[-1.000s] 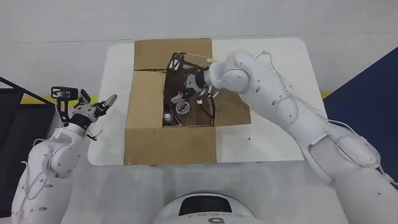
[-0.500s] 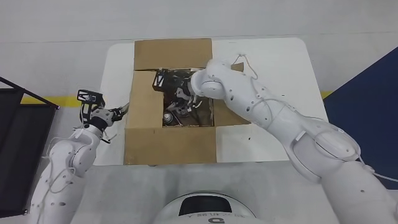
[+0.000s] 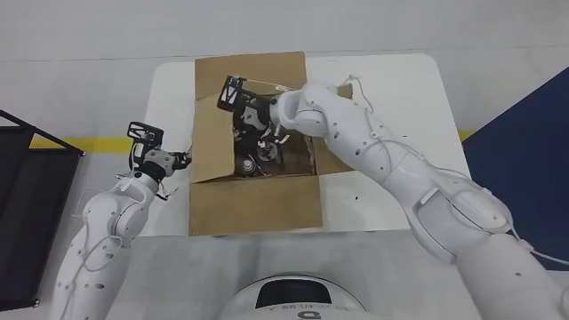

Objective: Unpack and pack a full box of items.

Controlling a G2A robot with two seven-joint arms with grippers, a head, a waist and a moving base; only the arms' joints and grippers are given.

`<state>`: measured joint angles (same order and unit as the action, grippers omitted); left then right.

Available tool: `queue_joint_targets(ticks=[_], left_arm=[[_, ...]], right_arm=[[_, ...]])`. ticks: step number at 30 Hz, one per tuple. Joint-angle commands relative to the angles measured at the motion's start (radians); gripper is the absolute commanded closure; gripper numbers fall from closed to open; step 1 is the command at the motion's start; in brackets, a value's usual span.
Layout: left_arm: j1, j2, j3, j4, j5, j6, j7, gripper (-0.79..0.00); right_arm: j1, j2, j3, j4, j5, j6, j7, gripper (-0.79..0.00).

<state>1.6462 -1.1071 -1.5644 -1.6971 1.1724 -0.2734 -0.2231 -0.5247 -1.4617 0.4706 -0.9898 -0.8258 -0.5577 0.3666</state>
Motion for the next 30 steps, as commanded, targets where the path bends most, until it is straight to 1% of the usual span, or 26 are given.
queue_joint_targets(ticks=[1, 6, 8, 11, 13, 17, 20, 22, 24, 28, 30], left_arm=[[-0.012, -0.001, 0.01, -0.009, -0.003, 0.004, -0.011, -0.785], [-0.043, -0.005, 0.029, -0.02, -0.007, 0.019, -0.028, -0.785], [-0.045, -0.006, 0.019, -0.019, -0.031, 0.031, -0.013, -0.785], [-0.024, -0.005, -0.032, -0.011, -0.087, 0.041, 0.02, -0.785], [0.003, -0.002, -0.085, -0.004, -0.132, 0.04, 0.049, -0.785], [0.071, 0.001, -0.204, 0.016, -0.229, 0.033, 0.107, -0.785], [0.113, 0.003, -0.279, 0.036, -0.293, 0.02, 0.14, -0.785], [0.137, 0.002, -0.312, 0.04, -0.322, 0.009, 0.158, -0.785], [0.159, 0.001, -0.335, 0.038, -0.347, 0.001, 0.174, -0.785], [0.192, -0.002, -0.362, 0.017, -0.374, -0.009, 0.189, -0.785], [0.189, -0.003, -0.367, 0.024, -0.384, 0.004, 0.182, -0.785]], right_arm=[[-0.014, 0.006, 0.018, -0.023, -0.014, 0.014, -0.024, -0.785], [-0.033, 0.011, 0.05, -0.086, -0.011, 0.025, -0.014, -0.785], [-0.033, 0.007, 0.052, -0.111, -0.007, 0.032, 0.002, -0.785], [-0.025, -0.006, 0.042, -0.137, -0.006, 0.038, 0.032, -0.785], [-0.013, -0.021, 0.026, -0.142, -0.001, 0.039, 0.058, -0.785], [0.022, -0.065, -0.018, -0.111, 0.027, 0.039, 0.098, -0.785], [0.051, -0.106, -0.055, -0.064, 0.039, 0.036, 0.108, -0.711], [0.071, -0.134, -0.077, -0.022, 0.048, 0.023, 0.108, -0.686], [0.092, -0.164, -0.1, 0.027, 0.058, 0.009, 0.116, -0.705], [0.127, -0.231, -0.141, 0.14, 0.085, -0.003, 0.147, -0.785], [0.143, -0.263, -0.155, 0.19, 0.092, -0.006, 0.156, -0.785]])
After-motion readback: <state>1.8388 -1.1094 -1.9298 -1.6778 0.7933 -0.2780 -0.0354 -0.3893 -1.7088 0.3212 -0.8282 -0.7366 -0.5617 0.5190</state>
